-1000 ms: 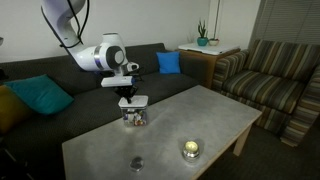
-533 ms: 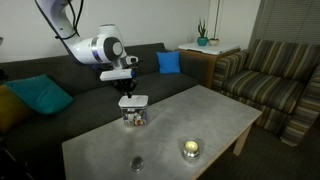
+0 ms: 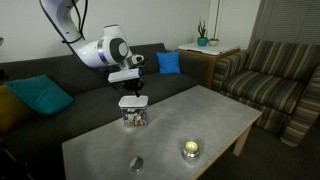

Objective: Press the button on the white lid then take the white lid and put it on the table

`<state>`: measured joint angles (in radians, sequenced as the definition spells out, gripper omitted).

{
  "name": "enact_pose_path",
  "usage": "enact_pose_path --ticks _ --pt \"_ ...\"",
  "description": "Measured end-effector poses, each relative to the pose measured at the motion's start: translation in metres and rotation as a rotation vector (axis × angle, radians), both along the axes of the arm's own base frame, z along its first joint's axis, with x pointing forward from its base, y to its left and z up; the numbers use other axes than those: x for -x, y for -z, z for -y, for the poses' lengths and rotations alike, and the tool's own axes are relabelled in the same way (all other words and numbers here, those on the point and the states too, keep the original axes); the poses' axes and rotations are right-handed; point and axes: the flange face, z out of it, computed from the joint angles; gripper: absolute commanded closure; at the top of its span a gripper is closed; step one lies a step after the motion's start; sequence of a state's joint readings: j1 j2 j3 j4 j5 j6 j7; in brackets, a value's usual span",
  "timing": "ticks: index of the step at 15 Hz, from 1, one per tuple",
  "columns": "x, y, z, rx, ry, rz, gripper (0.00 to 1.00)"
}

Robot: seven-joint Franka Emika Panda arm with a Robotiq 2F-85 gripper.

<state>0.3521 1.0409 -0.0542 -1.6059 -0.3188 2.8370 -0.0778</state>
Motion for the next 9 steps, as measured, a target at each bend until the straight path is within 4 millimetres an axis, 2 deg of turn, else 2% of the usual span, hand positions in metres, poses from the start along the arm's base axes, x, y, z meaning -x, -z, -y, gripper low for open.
enact_pose_path --ticks 6,9 --pt "-0.003 0.020 -0.006 -0.087 -0.020 0.078 1.00" --pt "-0.002 0.023 -0.015 -0.142 -0.039 0.069 1.00"
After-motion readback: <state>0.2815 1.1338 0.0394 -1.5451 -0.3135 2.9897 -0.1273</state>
